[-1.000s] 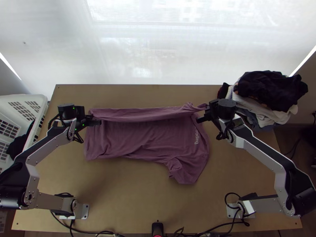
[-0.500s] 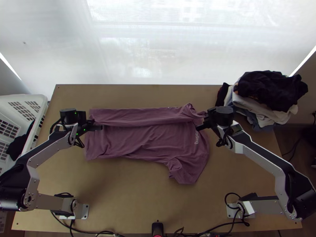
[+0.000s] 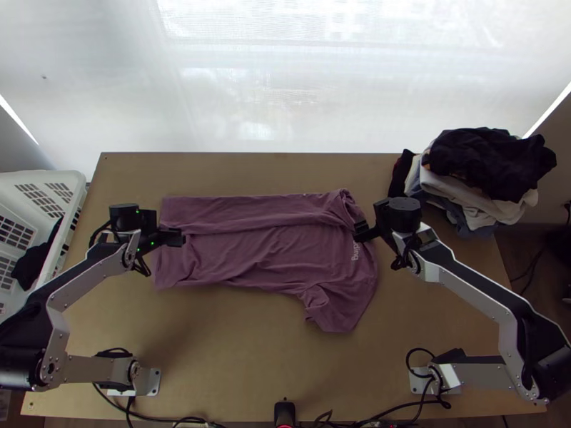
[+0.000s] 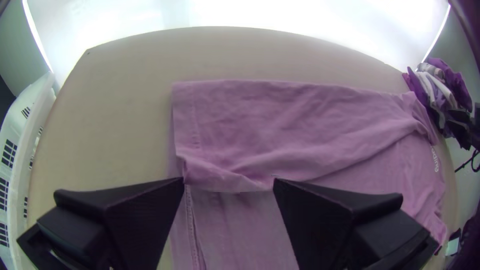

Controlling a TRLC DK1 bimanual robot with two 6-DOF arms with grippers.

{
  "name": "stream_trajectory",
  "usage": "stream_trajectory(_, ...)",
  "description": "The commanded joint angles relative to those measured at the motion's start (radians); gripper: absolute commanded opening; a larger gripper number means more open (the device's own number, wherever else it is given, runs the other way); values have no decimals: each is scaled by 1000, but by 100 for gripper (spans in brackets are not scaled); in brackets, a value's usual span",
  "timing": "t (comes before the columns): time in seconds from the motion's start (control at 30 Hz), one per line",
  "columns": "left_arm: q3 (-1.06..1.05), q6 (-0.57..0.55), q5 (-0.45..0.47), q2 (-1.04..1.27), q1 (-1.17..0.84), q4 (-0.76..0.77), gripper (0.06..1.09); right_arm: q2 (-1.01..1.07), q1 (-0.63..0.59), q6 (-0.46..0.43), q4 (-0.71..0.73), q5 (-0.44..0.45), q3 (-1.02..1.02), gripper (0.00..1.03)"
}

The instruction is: Fold the t-shirt

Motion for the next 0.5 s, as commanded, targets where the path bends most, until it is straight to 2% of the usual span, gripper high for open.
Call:
stream_trajectory(0.0,21,47,46,-139,25,-214,100,-60,0,-1,-49,0,21,98)
stream_trajectory(0.2,31,159,87,-267,77,-514,100,-151,-4,3,-144,-1,46,98)
stream_trajectory(0.47,-65,194,90,-336,120,-590,97,-266,3,21,-335,-7,86,98)
